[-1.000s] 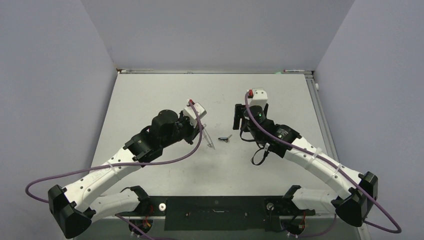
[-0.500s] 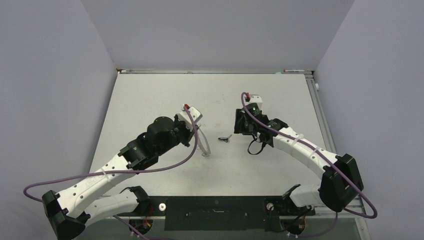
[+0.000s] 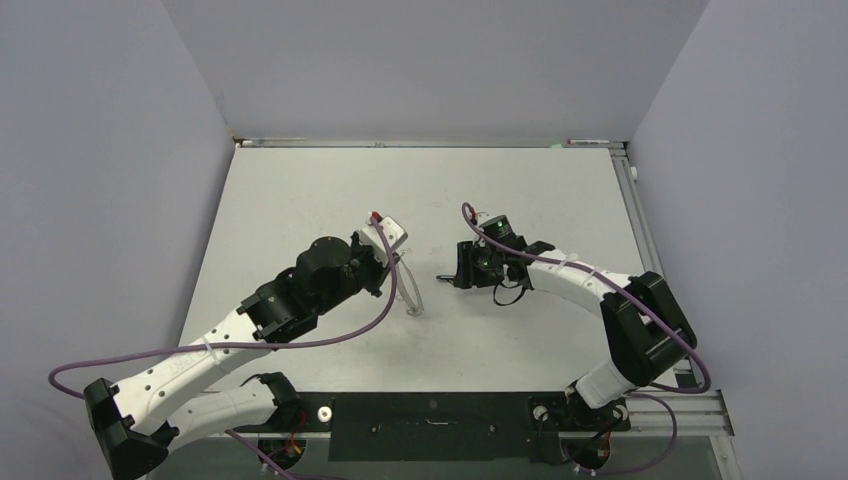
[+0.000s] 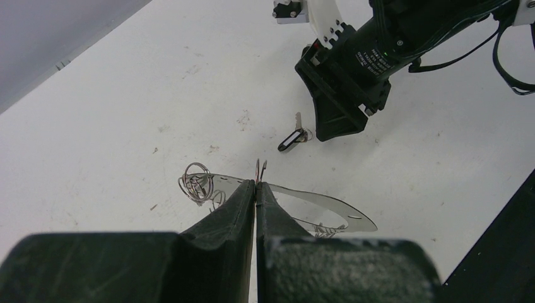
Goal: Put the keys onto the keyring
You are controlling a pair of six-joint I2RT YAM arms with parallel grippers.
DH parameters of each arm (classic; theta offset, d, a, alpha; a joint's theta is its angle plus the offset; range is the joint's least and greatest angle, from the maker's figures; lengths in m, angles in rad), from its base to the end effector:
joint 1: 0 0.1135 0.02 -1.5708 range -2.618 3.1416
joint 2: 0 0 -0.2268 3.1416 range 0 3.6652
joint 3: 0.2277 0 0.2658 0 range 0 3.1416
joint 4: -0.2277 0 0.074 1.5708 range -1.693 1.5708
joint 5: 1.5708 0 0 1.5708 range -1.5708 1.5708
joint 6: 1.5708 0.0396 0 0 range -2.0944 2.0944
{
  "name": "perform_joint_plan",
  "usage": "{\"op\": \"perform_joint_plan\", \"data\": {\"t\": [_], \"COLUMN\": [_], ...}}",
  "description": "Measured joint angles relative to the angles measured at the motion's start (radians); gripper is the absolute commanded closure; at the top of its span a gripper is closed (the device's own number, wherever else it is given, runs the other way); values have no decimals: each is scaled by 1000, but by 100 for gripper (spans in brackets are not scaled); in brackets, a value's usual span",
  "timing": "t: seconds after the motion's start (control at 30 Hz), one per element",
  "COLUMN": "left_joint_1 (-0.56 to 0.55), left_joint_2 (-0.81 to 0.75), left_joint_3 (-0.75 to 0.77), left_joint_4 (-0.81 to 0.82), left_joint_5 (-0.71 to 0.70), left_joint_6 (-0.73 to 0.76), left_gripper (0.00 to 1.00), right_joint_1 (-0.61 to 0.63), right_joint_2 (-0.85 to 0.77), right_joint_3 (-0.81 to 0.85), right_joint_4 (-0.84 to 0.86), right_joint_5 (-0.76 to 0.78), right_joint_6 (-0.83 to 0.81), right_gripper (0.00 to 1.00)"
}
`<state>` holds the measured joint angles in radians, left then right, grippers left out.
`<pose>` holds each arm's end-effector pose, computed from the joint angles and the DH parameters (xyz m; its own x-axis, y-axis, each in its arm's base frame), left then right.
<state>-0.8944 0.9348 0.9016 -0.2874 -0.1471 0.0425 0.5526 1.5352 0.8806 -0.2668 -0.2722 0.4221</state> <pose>0.1632 -0.1940 0.3117 -0.1680 0.2765 -0.9462 0.6921 0.7166 0.0865 0.2682 0.1779 0.1408 -0.8822 -0.0804 -0.4639 -0.3097 0.8413 0.4431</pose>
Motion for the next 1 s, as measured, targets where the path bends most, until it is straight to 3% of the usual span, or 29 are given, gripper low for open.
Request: {"op": "perform_joint_plan", "data": {"t": [0.63, 1.0], "left_joint_1": [-8, -10], "left_joint_2": [0, 0], "left_joint_3": [-9, -10], "left_joint_4": [3, 6], "left_joint_5": [16, 25], "left_joint_6": [-2, -4], "left_gripper": [100, 100], "right_joint_1": [0, 0], "right_joint_2": [88, 139], "right_joint_3": [-26, -31], "right_joint_4": [138, 181], "right_joint_5": [-31, -19], "right_joint_6": [-18, -19], "right_gripper": [73, 74]}}
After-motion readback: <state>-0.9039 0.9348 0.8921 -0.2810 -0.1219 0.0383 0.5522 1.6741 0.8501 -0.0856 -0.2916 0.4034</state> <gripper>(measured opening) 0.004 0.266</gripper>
